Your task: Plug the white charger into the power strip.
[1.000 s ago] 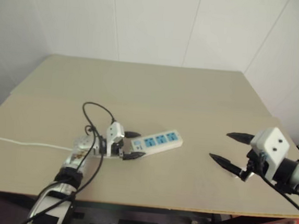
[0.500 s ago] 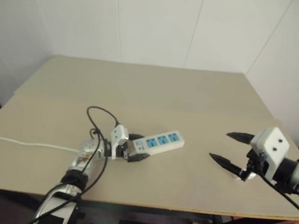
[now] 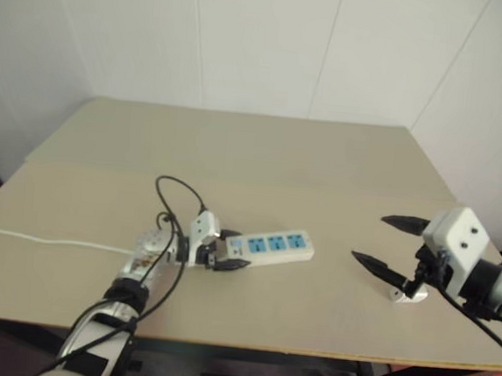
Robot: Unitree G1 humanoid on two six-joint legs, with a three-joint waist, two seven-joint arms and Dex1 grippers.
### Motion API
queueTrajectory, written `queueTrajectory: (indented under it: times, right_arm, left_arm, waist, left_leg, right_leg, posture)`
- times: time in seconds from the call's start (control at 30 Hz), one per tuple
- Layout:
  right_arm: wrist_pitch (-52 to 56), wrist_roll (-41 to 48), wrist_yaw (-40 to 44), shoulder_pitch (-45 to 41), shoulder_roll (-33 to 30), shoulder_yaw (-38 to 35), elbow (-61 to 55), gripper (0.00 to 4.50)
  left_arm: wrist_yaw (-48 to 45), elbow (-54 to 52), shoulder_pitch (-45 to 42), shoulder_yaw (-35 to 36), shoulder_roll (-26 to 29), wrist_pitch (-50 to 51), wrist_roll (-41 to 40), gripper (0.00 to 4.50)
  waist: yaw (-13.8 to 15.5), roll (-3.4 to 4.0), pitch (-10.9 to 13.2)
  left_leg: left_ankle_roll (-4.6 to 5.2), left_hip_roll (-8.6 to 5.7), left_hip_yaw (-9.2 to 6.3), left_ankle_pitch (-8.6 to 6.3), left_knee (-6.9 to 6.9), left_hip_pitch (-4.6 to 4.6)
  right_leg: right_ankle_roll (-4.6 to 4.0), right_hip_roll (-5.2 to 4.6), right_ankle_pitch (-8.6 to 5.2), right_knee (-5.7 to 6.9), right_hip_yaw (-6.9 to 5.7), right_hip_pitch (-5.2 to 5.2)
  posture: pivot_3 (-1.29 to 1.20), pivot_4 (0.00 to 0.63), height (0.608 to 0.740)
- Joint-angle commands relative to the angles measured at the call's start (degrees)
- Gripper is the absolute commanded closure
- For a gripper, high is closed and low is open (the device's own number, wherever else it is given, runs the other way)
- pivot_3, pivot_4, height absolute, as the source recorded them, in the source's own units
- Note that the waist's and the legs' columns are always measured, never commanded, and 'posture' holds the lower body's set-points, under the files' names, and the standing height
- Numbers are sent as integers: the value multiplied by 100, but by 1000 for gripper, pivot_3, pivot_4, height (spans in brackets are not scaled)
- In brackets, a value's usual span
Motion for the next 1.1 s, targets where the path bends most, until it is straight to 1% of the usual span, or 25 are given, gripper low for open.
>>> queueTrajectory:
  times: [0.03,0.17,0.3,0.47,0.57,0.63,0.7,0.8,0.97,1.1]
  right_arm:
    - [-122,4,189,-44,-218,-238,147,0]
    - [-477,-150,891,24,-715,-308,627,0]
    - [-905,-417,1701,-56,-1412,-52,1356,0]
    - [-1584,-916,2574,-282,-2205,653,2124,0]
    - [-1897,-1348,2715,-645,-2447,1244,2491,0]
    - [-2017,-1628,2845,-1008,-2499,1716,2740,0]
    - [-2150,-2071,2943,-1532,-2424,2286,3069,0]
    - [-2311,-2539,3160,-2172,-2276,2916,3488,0]
    - [-2623,-3154,3373,-2741,-2039,3534,4045,0]
    - [-2832,-3410,3614,-2811,-1996,3780,4218,0]
  left_arm:
    - [-465,-346,161,-200,136,97,2,1223]
    - [-735,-818,222,-236,253,209,-142,1223]
    - [-895,-1255,356,-278,318,425,-243,1223]
    - [-898,-1218,442,-408,336,338,-73,1223]
    - [-815,-1162,423,-425,299,325,-42,1223]
    - [-737,-1113,419,-439,265,301,1,1223]
    - [-676,-1030,393,-462,208,295,34,1223]
    - [-602,-956,365,-467,140,314,51,1223]
    - [-522,-893,332,-490,84,299,93,1223]
    - [-493,-965,381,-517,88,326,92,1223]
  waist:
    - [-4,0,0]
    - [2,-1,1]
    - [-6,-1,2]
    - [-6,0,2]
    - [-9,0,3]
    - [-3,0,3]
    - [-10,0,3]
    - [3,2,3]
    - [13,4,2]
    - [16,7,1]
  left_leg:
    - [0,0,0,0,0,0]
    - [0,0,1,0,0,-7]
    - [0,0,4,0,1,-13]
    - [1,2,7,-1,-1,-15]
    - [0,2,9,-1,1,-15]
    - [0,3,8,-1,0,-18]
    - [0,2,9,0,1,-27]
    - [0,1,9,0,3,-35]
    - [0,0,10,0,4,-42]
    - [0,-1,9,0,6,-42]
  right_leg:
    - [0,0,0,-1,0,0]
    - [-1,-1,0,-2,0,-7]
    - [0,-2,0,-2,1,-15]
    - [-1,-1,-1,-1,1,-22]
    - [0,-2,-1,-2,2,-23]
    - [0,-2,-1,-2,1,-25]
    - [-1,-2,0,-1,2,-37]
    - [-1,-3,1,0,2,-45]
    - [-1,-4,1,-1,2,-50]
    - [-1,-5,2,2,2,-50]
  posture:
    - [0,150,740]
    - [0,150,740]
    - [0,150,740]
    - [0,150,740]
    - [0,150,740]
    - [0,150,740]
    - [0,150,740]
    - [0,150,740]
    - [0,150,740]
    - [0,150,740]
